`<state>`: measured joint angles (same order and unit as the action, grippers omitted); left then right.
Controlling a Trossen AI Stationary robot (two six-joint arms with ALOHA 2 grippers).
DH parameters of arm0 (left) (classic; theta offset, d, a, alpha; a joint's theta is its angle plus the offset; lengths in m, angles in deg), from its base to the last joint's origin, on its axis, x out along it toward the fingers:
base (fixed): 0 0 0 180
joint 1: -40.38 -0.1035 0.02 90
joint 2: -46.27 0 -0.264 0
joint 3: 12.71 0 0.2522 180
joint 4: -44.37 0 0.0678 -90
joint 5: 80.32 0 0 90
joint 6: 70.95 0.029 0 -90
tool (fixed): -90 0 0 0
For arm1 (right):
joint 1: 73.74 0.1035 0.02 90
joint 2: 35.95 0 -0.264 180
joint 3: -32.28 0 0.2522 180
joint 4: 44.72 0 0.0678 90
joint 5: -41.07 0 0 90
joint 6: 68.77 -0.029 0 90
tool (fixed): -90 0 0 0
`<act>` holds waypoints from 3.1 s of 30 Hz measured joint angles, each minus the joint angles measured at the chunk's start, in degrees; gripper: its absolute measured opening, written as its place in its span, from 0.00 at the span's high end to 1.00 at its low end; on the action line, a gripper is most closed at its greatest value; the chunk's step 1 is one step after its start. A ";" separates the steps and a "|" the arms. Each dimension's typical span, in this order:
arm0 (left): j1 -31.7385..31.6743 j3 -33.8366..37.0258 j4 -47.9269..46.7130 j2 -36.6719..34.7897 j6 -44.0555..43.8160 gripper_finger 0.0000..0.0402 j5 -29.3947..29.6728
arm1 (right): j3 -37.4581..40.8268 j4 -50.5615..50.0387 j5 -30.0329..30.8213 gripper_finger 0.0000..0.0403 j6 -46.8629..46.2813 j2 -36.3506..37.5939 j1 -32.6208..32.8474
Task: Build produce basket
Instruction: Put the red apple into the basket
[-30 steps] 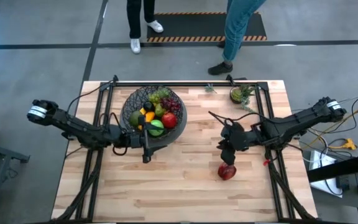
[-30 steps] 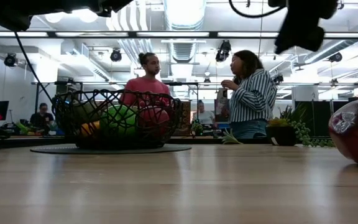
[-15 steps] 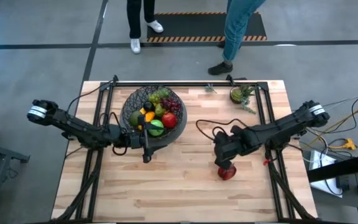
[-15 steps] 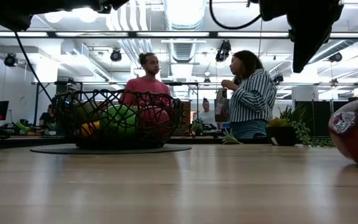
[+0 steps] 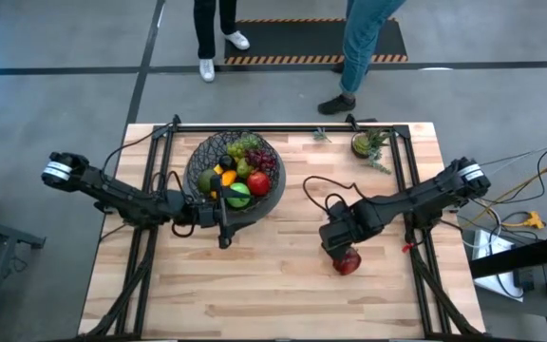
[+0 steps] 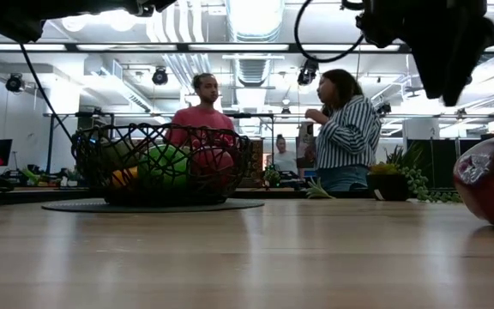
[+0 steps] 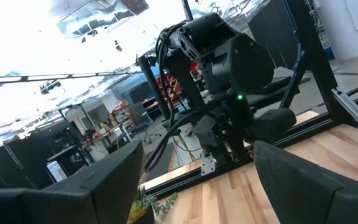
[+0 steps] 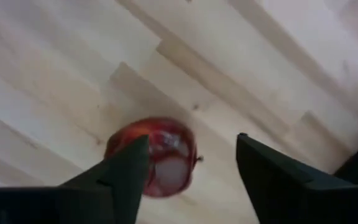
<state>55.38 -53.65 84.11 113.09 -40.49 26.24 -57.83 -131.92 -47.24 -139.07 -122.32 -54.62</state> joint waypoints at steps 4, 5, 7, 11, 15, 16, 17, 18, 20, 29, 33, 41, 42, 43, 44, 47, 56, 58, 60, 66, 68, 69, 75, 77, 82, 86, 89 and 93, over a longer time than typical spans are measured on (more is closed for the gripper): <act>0.00 0.04 -0.02 0.00 0.00 0.28 0.00 | -0.42 -0.19 -3.01 0.35 -4.71 -0.08 0.72; 0.00 0.07 -0.02 0.00 0.00 0.28 -0.01 | -0.38 -0.19 -3.38 0.34 -5.66 -0.08 1.03; 0.00 0.09 -0.04 0.00 0.00 0.28 0.00 | -0.19 -0.23 -3.79 0.30 -7.55 -0.08 1.67; 0.00 0.09 -0.04 0.00 0.00 0.28 -0.02 | -0.03 -0.05 -4.72 0.23 -10.98 -0.10 3.19; 0.00 0.09 -0.04 0.00 0.07 0.28 -0.02 | 0.01 0.38 -4.48 0.15 -8.01 -0.77 4.55; 0.00 0.09 -0.02 0.00 0.15 0.28 -0.02 | 0.01 0.53 -3.92 0.14 -3.59 -0.87 4.90; 0.00 0.09 -0.03 0.00 0.16 0.28 -0.02 | 0.01 0.49 -3.28 0.13 1.21 -1.08 5.51; 0.00 0.11 -0.03 0.00 0.17 0.28 -0.02 | 0.01 0.44 -2.60 0.12 5.73 -1.38 6.17; 0.00 0.11 -0.02 0.00 0.17 0.28 -0.02 | 0.07 0.49 -2.51 0.11 13.41 -2.03 7.26; 0.02 0.11 -0.02 0.00 0.20 0.28 -0.02 | 0.10 1.22 -1.80 0.11 37.64 -6.38 7.63; 0.02 0.11 -0.02 0.00 0.15 0.28 -0.02 | 0.10 1.50 -4.91 0.11 40.86 -8.14 7.63; 0.00 0.13 -0.02 0.00 0.13 0.28 -0.02 | -0.86 1.74 -4.70 0.11 46.66 -8.21 9.52; 0.00 0.15 -0.03 0.00 0.13 0.28 -0.02 | -0.86 1.80 -4.59 0.11 47.84 -8.21 9.79; 0.00 0.15 -0.02 0.00 0.13 0.28 -0.02 | -0.86 1.81 -3.85 0.11 48.95 -8.25 10.13; 0.00 0.15 -0.02 0.00 0.11 0.28 -0.02 | -0.86 1.79 -3.23 0.11 50.05 -8.29 10.41; 0.00 0.15 -0.02 0.00 0.11 0.28 -0.02 | -0.86 2.16 -3.03 0.11 53.18 -8.48 11.00; 0.00 0.15 -0.02 0.00 0.15 0.28 -0.02 | -0.79 3.33 -2.18 0.11 54.90 -8.80 11.00; 0.00 0.15 -0.02 0.00 0.15 0.28 -0.02 | -0.79 3.59 -1.73 0.11 55.11 -9.01 11.02; 0.00 0.15 -0.03 0.00 0.17 0.28 0.00 | -0.77 3.68 -1.68 0.11 55.92 -9.24 10.99; 0.00 0.15 -0.09 0.00 0.19 0.28 0.04 | -0.51 3.94 -1.70 0.11 57.52 -9.96 10.99; 0.00 0.15 -0.07 0.00 0.20 0.28 0.07 | -0.47 3.89 -1.72 0.11 57.59 -10.26 10.99; 0.00 0.15 -0.09 0.00 0.20 0.28 0.07 | -0.42 3.97 -1.70 0.11 57.74 -10.38 10.99; 0.00 0.15 -0.09 0.00 0.24 0.28 0.20 | -0.12 4.83 -1.70 0.11 58.62 -10.51 10.99; 0.00 0.15 -0.09 0.02 0.24 0.28 0.20 | 0.25 5.45 -1.70 0.11 58.98 -10.51 10.99; 0.00 0.15 -0.09 0.02 0.26 0.28 0.20 | 1.26 5.61 -1.72 0.11 59.02 -10.51 10.99; 0.00 0.15 -0.09 0.04 0.26 0.28 0.22 | 1.75 6.86 -1.70 0.11 59.84 -10.51 10.99; 0.00 0.15 -0.10 0.04 0.26 0.28 0.22 | 2.20 7.69 -1.70 0.11 61.53 -10.50 10.99; 0.00 0.15 -0.11 0.04 0.26 0.28 0.20 | 3.71 9.60 -1.68 0.11 62.40 -10.51 10.99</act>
<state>55.38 -53.50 84.00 113.14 -40.23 26.43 -54.12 -122.32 -48.92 -76.66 -132.83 -43.63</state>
